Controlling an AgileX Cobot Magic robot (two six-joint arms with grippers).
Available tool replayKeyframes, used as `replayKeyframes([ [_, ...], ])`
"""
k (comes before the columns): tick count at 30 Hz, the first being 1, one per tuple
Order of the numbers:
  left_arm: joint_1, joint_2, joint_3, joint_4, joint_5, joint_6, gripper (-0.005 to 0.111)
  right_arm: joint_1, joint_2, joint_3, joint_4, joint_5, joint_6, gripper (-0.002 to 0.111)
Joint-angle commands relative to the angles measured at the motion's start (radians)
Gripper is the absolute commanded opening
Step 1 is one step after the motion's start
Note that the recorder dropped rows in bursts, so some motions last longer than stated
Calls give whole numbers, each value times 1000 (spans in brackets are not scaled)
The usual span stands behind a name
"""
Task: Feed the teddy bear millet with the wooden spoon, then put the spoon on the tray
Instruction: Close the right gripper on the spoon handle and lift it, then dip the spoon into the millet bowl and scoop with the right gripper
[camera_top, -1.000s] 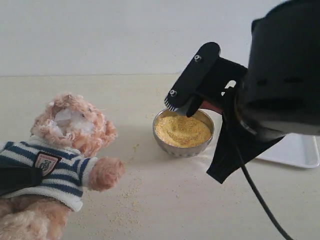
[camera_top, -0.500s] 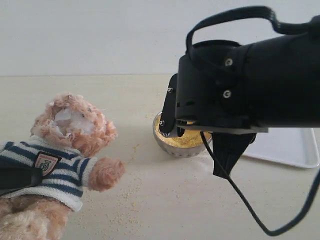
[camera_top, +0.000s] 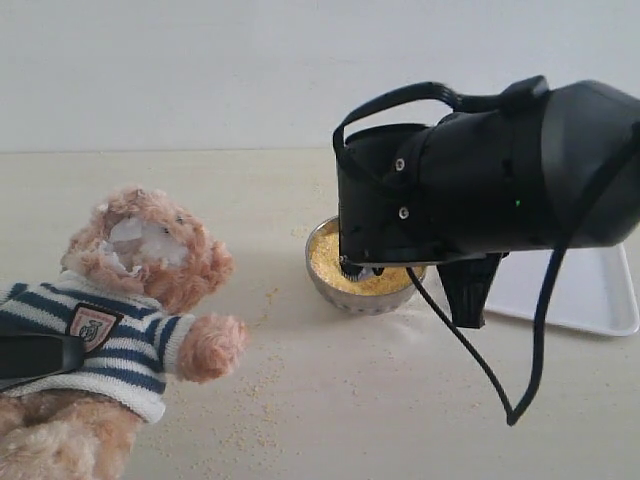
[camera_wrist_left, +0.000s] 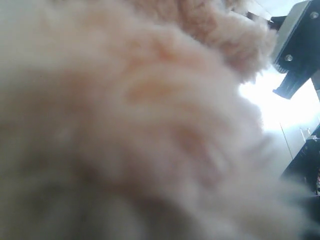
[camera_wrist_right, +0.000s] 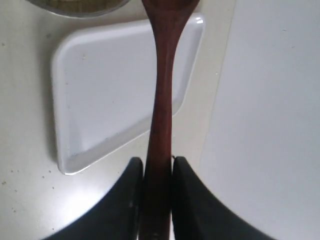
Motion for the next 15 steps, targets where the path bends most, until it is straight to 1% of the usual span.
replayKeyframes([
  [1, 4, -7, 1, -23, 22, 6, 5, -11, 25, -6, -13, -47, -35, 1],
  [7, 4, -7, 1, -23, 22, 6, 5, -11, 81, -63, -4, -37, -49, 1],
  [11, 4, -7, 1, -23, 22, 10, 5, -11, 129, -97, -11, 4, -81, 1],
  [15, 4, -7, 1, -23, 22, 10, 5, -11, 164, -99, -21, 27, -81, 1],
])
